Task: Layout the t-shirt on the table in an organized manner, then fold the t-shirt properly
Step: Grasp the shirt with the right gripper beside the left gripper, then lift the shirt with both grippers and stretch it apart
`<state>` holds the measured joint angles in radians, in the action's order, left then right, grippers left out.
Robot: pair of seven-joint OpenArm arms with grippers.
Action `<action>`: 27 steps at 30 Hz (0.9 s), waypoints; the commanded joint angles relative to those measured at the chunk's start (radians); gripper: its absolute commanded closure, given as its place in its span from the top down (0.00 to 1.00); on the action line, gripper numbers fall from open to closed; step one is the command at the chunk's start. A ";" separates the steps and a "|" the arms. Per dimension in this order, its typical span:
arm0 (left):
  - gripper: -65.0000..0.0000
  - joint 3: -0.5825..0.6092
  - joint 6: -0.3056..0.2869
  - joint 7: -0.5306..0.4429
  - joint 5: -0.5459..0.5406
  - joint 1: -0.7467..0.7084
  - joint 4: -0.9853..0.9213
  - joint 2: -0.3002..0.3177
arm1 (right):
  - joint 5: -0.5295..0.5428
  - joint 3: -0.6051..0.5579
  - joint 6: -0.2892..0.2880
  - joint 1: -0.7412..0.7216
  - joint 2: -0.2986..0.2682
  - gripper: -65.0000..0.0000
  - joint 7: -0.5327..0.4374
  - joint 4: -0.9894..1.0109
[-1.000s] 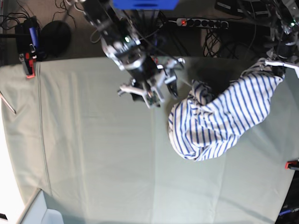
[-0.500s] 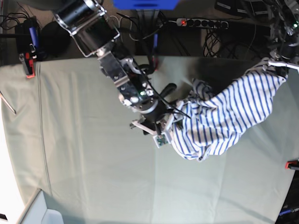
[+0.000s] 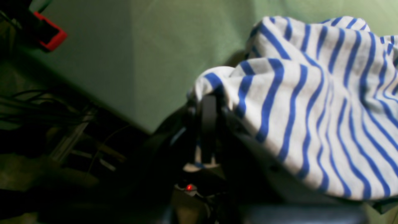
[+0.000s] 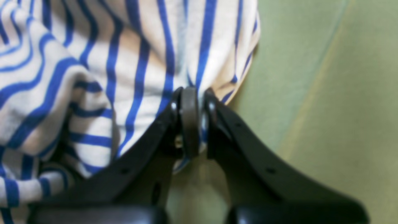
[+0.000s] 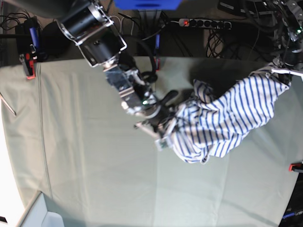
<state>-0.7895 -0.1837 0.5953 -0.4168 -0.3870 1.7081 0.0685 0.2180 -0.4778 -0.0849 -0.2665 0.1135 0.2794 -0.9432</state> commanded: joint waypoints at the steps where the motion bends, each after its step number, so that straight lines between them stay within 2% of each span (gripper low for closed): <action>1: 0.00 -0.003 -0.001 -0.027 -0.007 0.012 0.020 0.012 | 0.001 0.057 -0.006 -0.020 -0.019 0.00 -0.036 -0.060; 5: 0.00 -0.001 -0.001 -0.027 -0.012 0.035 0.030 0.011 | 0.002 0.239 -0.008 0.029 -0.093 0.00 -0.032 -0.239; 9: 0.00 0.041 -0.001 -0.027 -0.009 0.073 0.030 0.015 | 0.002 0.396 -0.009 0.054 -0.188 0.00 0.039 -0.405; 15: 0.00 0.203 0.000 -0.027 -0.009 0.135 0.028 0.017 | 0.002 0.522 -0.009 0.086 -0.266 0.00 0.045 -0.508; 19: 0.01 0.368 0.003 -0.027 -0.009 0.156 0.019 0.017 | 0.002 0.627 -0.009 0.106 -0.277 0.00 0.042 -0.535; 21: 0.07 0.456 0.006 -0.027 -0.009 0.148 0.027 0.017 | 0.002 0.713 -0.009 0.112 -0.277 0.00 0.042 -0.535; 23: 0.19 0.526 0.008 -0.027 -0.009 0.144 0.030 0.017 | 0.002 0.801 -0.009 0.112 -0.277 0.00 0.042 -0.535; 25: 0.31 0.565 0.010 -0.028 -0.009 0.136 0.027 0.017 | 0.002 0.858 -0.009 0.108 -0.277 0.00 0.042 -0.535; 27: 0.37 0.588 0.008 -0.034 -0.009 0.138 0.027 0.011 | 0.001 0.894 -0.009 0.106 -0.297 0.00 0.044 -0.535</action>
<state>-0.2001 -0.1764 0.5873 -0.4164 -0.2573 1.7157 0.0784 0.2150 0.4164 -0.0925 -0.1345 -0.1665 0.3592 -1.4536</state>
